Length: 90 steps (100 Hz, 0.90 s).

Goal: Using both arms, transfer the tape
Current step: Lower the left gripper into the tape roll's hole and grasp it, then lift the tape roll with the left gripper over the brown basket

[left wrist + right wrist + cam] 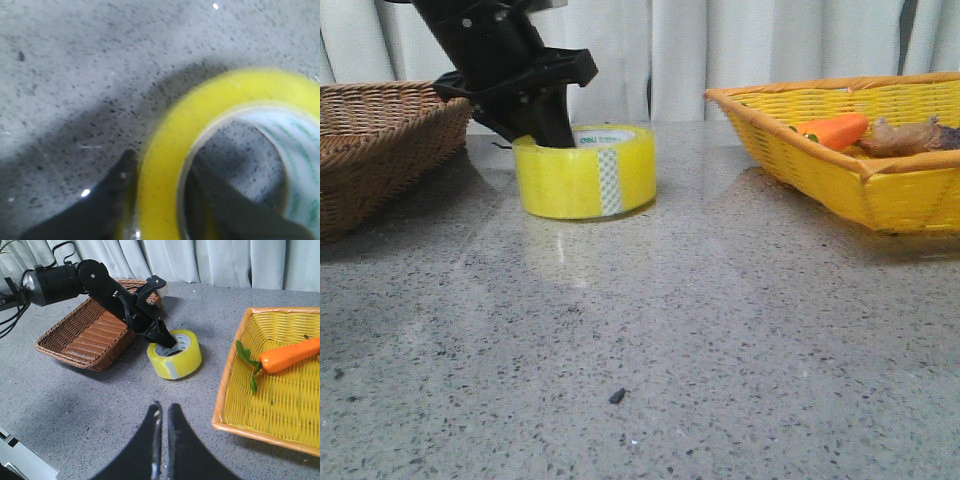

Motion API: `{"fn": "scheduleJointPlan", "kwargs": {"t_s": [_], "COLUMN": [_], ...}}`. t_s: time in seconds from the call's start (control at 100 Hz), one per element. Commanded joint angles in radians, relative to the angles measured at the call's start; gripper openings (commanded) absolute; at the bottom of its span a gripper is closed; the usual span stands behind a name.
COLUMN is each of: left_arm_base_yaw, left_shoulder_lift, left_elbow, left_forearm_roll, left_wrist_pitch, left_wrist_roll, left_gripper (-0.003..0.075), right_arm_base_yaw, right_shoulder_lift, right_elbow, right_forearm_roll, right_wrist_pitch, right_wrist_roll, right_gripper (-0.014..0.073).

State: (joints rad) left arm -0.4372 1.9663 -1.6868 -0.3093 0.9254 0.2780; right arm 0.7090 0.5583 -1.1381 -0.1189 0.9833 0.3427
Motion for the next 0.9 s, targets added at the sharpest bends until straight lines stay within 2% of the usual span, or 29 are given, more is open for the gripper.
{"fn": "scheduleJointPlan", "kwargs": {"t_s": [0.0,0.15,0.3,0.49,0.64,0.75,0.89], "left_arm_base_yaw": [-0.005,-0.005,-0.005,0.030,0.123,0.214,0.320], "left_shoulder_lift": [-0.060,-0.118,-0.210,-0.344,-0.400,-0.391,-0.389], "left_elbow": [-0.030,-0.088,-0.190,-0.266,-0.266,-0.240,-0.122], "left_forearm_roll": [-0.068,-0.135,-0.140,0.013,0.231,0.309,0.309], "left_wrist_pitch": [-0.037,-0.032,-0.032,-0.007,0.132,0.243,0.191], "left_wrist_roll": [0.008,0.030,0.034,0.029,-0.022,-0.028,-0.045], "left_gripper": [-0.0020,-0.0021,-0.0021,-0.0021,-0.0021,-0.0021,-0.0020], "right_arm_base_yaw": [-0.001,-0.001,-0.001,-0.001,-0.001,-0.001,-0.001], "right_shoulder_lift": [0.015,0.015,0.015,0.015,0.015,0.015,0.015], "right_elbow": [-0.021,-0.021,-0.021,-0.021,-0.021,-0.020,-0.020], "right_forearm_roll": [-0.012,-0.012,-0.012,-0.052,-0.078,-0.083,-0.083], "right_wrist_pitch": [-0.064,-0.039,-0.041,-0.064,-0.093,-0.099,-0.100], "right_wrist_roll": [-0.003,-0.003,-0.003,-0.003,-0.003,-0.003,-0.003], "right_gripper": [-0.0064,-0.0064,-0.0067,-0.0067,-0.0067,-0.0067,-0.0067]}}
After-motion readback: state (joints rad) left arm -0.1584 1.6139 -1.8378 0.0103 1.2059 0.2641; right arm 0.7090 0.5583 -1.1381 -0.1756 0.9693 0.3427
